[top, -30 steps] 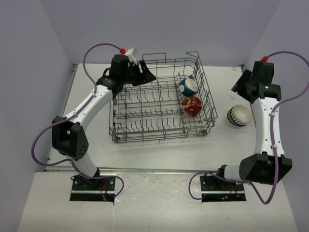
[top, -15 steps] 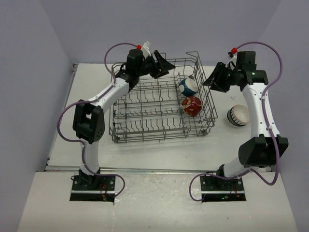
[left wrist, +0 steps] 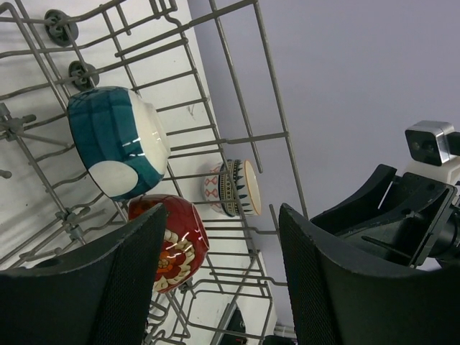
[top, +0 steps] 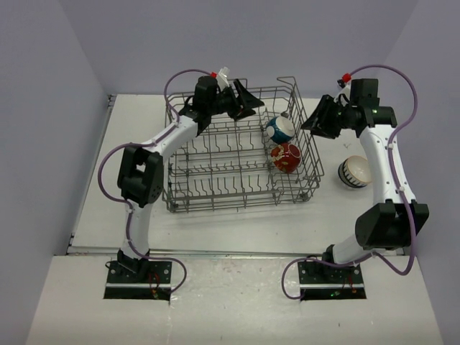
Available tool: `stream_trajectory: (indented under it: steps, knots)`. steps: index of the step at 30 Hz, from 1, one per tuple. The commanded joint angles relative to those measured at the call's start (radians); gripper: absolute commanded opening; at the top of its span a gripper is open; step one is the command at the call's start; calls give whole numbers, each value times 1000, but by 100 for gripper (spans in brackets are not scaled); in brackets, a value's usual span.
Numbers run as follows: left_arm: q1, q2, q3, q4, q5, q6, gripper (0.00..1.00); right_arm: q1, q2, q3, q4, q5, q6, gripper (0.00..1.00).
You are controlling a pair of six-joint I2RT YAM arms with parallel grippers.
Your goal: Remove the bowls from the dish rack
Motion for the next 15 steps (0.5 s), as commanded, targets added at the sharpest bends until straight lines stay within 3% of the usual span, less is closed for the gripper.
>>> stream_trajectory:
  steps: [1, 15]
  knots:
    - [-4, 4, 35, 28, 37, 11, 65, -6, -21, -3, -34, 93, -41, 47]
    - [-16, 19, 4, -10, -7, 51, 65, -18, -31, 21, -6, 90, -34, 47]
